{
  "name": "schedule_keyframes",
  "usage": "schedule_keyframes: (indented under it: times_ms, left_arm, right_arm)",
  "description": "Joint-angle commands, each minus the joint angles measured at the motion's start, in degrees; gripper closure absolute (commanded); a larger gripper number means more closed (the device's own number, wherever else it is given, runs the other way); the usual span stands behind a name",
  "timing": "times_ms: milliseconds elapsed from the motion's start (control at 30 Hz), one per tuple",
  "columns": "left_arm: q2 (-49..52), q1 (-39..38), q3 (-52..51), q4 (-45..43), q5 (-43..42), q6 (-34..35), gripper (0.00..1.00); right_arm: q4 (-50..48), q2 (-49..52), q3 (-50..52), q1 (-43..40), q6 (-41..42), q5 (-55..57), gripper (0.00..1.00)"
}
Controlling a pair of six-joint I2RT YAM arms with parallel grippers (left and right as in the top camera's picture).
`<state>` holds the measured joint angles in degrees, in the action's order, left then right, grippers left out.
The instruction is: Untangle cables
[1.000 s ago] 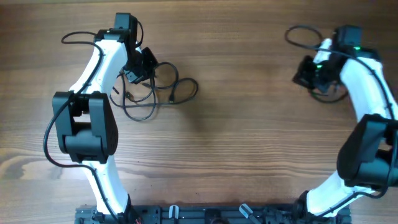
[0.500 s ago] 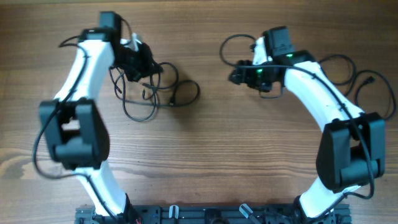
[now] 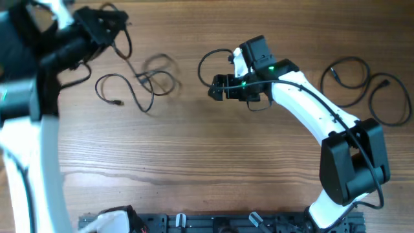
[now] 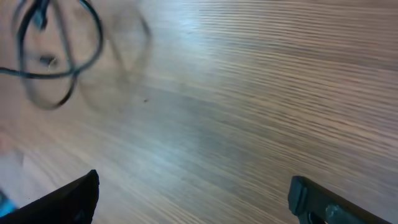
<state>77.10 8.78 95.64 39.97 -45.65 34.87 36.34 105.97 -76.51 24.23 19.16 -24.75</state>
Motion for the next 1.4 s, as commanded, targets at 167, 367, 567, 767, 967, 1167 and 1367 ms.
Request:
schedule_keyframes:
  times_ms: [167, 367, 567, 767, 967, 1167, 1367]
  left_arm:
    - [-11.5, 0.3, 0.4, -1.6, 2.4, -14.3, 0.96]
    - [-8.8, -1.4, 0.3, 7.3, 2.3, -20.2, 0.96]
    - [1.5, -4.0, 0.3, 13.7, 0.6, -3.9, 0.96]
    - [6.5, -4.8, 0.4, 7.3, -20.7, -3.7, 0.96]
    - [6.7, -4.9, 0.4, 6.4, -27.5, -3.7, 0.96]
    - [6.6, -4.9, 0.4, 6.3, -36.6, -3.7, 0.96]
    - [6.6, -4.9, 0.4, 6.6, -41.1, -3.7, 0.96]
  right_arm:
    - [-3.4, 1.3, 0.2, 1.6, -16.2, -18.3, 0.0]
    - [-9.2, 1.3, 0.2, 1.6, -21.2, -38.6, 0.0]
    - [-19.1, 1.4, 0.2, 1.6, -3.1, -37.8, 0.0]
    - [-16.5, 1.5, 0.2, 2.1, 3.3, -28.1, 0.0]
    - [-14.5, 2.7, 0.2, 5.4, 6.0, -20.9, 0.0]
    - [-15.0, 5.7, 0.2, 9.5, 17.7, -8.1, 0.04]
    - [-24.5, 10.4, 0.2, 12.5, 22.5, -5.9, 0.12]
